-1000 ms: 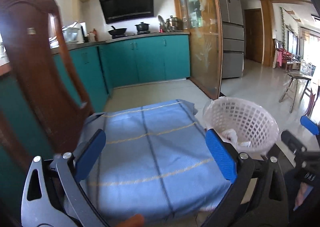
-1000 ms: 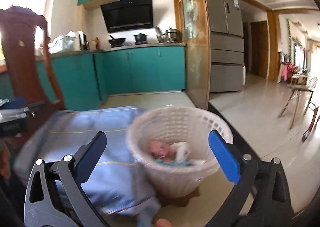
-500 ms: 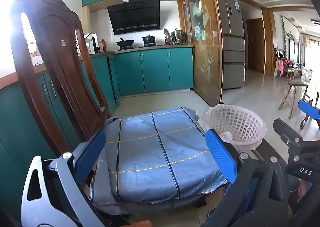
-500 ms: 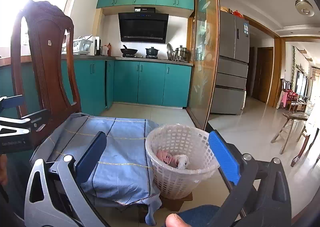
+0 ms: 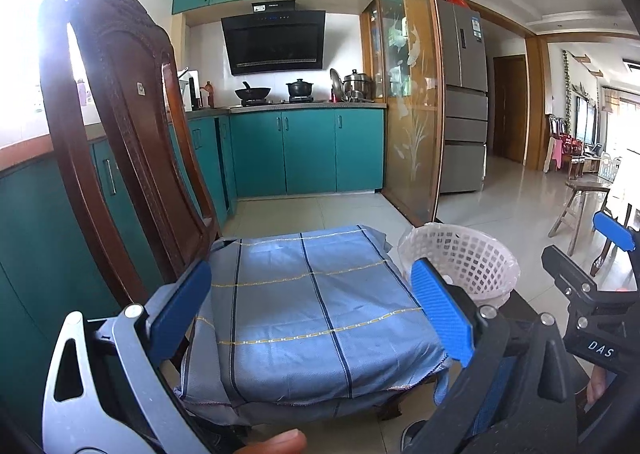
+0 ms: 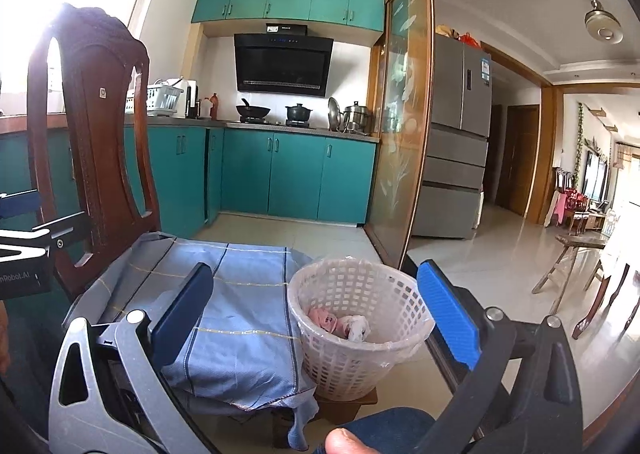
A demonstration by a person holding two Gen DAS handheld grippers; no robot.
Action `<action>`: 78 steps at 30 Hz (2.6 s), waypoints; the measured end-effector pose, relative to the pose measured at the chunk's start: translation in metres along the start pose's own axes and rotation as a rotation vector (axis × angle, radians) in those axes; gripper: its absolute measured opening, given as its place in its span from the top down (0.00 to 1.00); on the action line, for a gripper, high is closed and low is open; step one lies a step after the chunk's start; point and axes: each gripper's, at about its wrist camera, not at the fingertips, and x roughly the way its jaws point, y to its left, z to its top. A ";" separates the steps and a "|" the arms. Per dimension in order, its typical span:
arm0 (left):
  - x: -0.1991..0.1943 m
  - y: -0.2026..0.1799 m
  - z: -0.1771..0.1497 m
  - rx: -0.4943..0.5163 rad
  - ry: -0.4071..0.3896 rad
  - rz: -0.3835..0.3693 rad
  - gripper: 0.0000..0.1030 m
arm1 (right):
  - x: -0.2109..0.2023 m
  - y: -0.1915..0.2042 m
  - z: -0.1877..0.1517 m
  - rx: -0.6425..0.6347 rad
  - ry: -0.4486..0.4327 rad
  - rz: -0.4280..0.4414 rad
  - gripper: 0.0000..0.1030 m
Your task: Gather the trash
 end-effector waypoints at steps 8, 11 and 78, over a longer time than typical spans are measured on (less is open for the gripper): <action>-0.001 -0.006 -0.001 0.021 0.007 -0.006 0.03 | -0.001 -0.001 -0.002 -0.003 -0.004 -0.012 0.03; 0.000 -0.007 -0.002 0.024 0.009 -0.006 0.03 | -0.001 -0.001 -0.001 -0.002 -0.004 -0.011 0.03; 0.041 -0.005 -0.020 -0.005 0.121 -0.027 0.03 | 0.029 0.003 -0.014 -0.019 0.099 -0.002 0.03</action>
